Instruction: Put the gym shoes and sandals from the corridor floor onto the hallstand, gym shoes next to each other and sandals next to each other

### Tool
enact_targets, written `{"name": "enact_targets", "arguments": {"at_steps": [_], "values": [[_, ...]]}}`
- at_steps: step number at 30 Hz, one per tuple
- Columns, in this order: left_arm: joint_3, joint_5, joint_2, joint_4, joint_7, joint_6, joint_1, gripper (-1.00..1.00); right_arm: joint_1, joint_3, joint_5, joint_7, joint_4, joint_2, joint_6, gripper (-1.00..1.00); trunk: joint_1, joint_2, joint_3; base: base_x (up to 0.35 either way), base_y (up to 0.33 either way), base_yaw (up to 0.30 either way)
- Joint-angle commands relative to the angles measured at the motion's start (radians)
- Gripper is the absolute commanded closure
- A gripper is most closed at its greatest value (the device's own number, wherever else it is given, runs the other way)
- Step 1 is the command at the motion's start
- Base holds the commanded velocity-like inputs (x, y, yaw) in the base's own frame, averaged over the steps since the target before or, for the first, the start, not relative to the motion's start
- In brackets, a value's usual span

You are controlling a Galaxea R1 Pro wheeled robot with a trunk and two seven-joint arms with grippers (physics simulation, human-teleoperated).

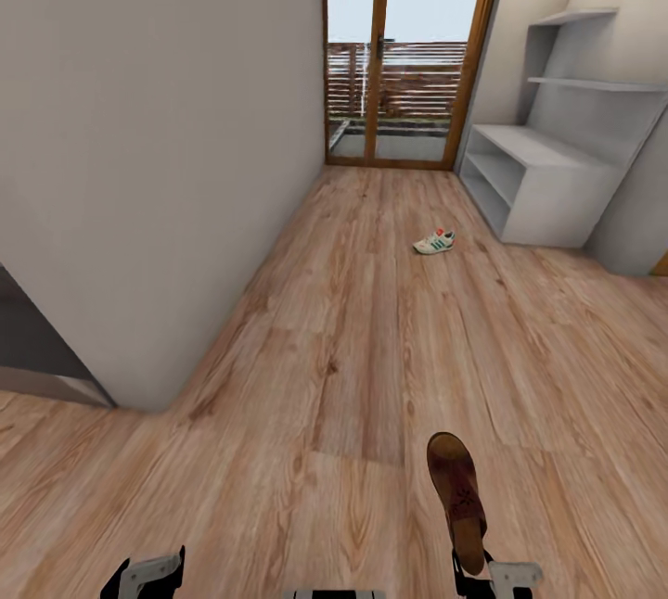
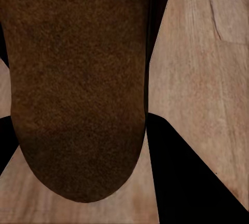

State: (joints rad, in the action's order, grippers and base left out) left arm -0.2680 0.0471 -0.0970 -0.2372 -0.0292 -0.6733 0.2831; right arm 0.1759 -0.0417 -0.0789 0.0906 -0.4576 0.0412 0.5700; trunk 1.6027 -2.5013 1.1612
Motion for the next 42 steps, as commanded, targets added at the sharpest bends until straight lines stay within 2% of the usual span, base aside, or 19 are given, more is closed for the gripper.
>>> {"name": "enact_targets", "arguments": {"at_steps": [1, 32, 42], "values": [[-0.007, 0.005, 0.000, 0.001, -0.003, -0.003, 0.001, -1.00, 0.001, -0.001, -0.005, 0.005, 0.001, 0.000, 0.002, 1.00, 0.000, 0.000, 0.001, 0.330, 0.000, -0.002], [-0.007, 0.005, 0.000, 0.001, -0.003, -0.004, 0.001, -1.00, 0.001, -0.001, -0.004, 0.012, 0.001, -0.002, 0.002, 1.00, 0.000, 0.000, 0.001, 0.330, 0.000, 0.000], [-0.007, 0.004, 0.000, 0.001, -0.003, -0.005, 0.001, -1.00, 0.001, -0.001, -0.004, 0.012, 0.001, -0.003, 0.002, 1.00, 0.000, 0.000, 0.001, 0.329, 0.000, -0.144]]}}
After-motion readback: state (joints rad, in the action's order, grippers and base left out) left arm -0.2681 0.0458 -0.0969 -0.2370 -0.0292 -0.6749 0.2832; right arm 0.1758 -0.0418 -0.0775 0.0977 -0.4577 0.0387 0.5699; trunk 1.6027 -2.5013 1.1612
